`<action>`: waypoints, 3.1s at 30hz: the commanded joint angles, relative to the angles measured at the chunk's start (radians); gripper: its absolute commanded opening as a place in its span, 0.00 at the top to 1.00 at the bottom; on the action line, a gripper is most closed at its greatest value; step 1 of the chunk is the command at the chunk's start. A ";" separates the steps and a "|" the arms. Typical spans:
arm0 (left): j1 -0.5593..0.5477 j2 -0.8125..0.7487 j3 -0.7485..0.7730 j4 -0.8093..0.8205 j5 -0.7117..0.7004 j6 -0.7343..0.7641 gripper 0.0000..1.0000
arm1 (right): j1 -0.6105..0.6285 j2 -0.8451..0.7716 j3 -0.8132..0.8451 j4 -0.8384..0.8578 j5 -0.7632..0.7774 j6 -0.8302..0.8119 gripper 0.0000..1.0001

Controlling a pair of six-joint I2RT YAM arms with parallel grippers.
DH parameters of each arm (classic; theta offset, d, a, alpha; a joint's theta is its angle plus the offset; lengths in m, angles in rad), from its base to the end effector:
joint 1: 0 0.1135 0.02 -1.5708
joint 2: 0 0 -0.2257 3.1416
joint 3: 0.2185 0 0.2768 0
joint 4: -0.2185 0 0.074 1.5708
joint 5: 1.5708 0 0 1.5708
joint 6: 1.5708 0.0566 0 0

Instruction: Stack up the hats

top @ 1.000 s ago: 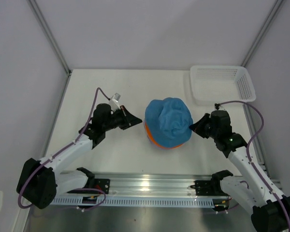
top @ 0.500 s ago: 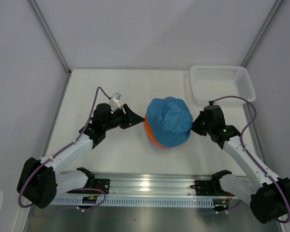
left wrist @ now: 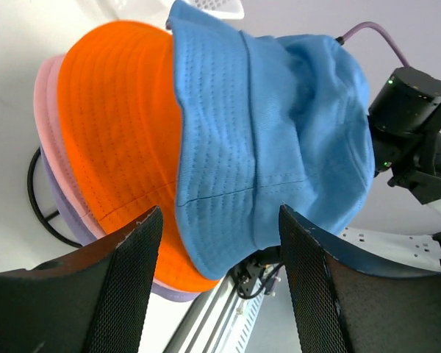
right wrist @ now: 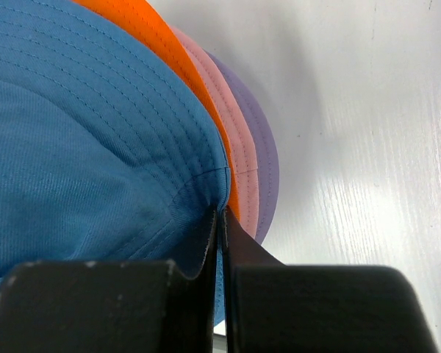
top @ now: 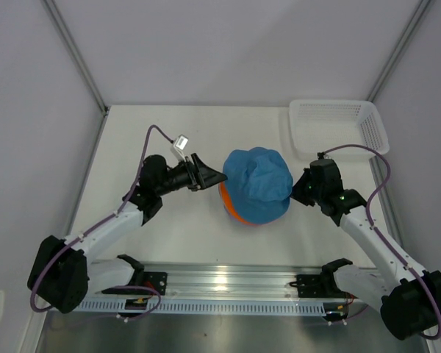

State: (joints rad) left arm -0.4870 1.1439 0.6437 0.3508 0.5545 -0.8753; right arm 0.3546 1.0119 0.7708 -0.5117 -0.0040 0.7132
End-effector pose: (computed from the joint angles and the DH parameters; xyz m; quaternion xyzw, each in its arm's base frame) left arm 0.2628 -0.1729 0.2238 0.0346 0.7497 -0.5563 0.3568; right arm 0.2553 0.0948 0.2093 0.1629 0.9029 0.2040 0.3414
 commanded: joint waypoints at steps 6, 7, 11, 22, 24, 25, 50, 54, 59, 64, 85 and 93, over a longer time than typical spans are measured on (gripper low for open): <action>-0.009 0.086 0.065 0.154 0.077 -0.042 0.40 | 0.007 -0.006 0.050 -0.004 0.016 -0.011 1.00; -0.009 0.109 0.073 0.172 0.084 -0.054 0.41 | 0.007 -0.007 0.048 -0.002 0.016 -0.009 1.00; -0.024 0.161 0.096 0.189 0.102 -0.068 0.44 | 0.007 -0.001 0.059 -0.002 -0.011 -0.015 1.00; -0.030 0.198 0.099 0.223 0.114 -0.074 0.67 | 0.009 0.014 0.065 0.002 -0.021 -0.017 1.00; -0.030 0.197 0.093 0.243 0.119 -0.073 0.68 | 0.007 0.016 0.064 0.002 -0.022 -0.014 1.00; -0.030 0.195 0.085 0.276 0.128 -0.064 0.68 | 0.009 0.016 0.064 0.002 -0.022 -0.014 1.00; -0.025 0.178 0.100 -0.343 -0.191 -0.057 0.99 | 0.007 0.062 0.044 -0.024 0.016 -0.003 1.00; -0.025 0.227 0.099 -0.371 -0.174 -0.090 0.99 | 0.006 0.071 0.051 -0.030 0.016 -0.011 1.00; -0.025 0.258 0.079 -0.392 -0.183 -0.103 0.99 | 0.007 0.083 0.044 -0.024 0.016 -0.015 1.00; -0.025 0.316 0.076 -0.381 -0.157 -0.108 0.99 | 0.009 0.120 0.022 -0.001 -0.019 -0.018 1.00; -0.025 -0.022 0.181 -0.619 -0.185 0.165 0.02 | 0.011 0.042 0.355 -0.189 -0.027 -0.224 0.00; -0.025 -0.239 0.375 -0.849 -0.341 0.351 0.00 | -0.031 0.017 0.547 -0.218 0.059 -0.319 0.00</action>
State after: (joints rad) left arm -0.5102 0.9718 0.9264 -0.3912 0.2985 -0.6422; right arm 0.3416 1.0306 1.2541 -0.7071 -0.0135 0.4603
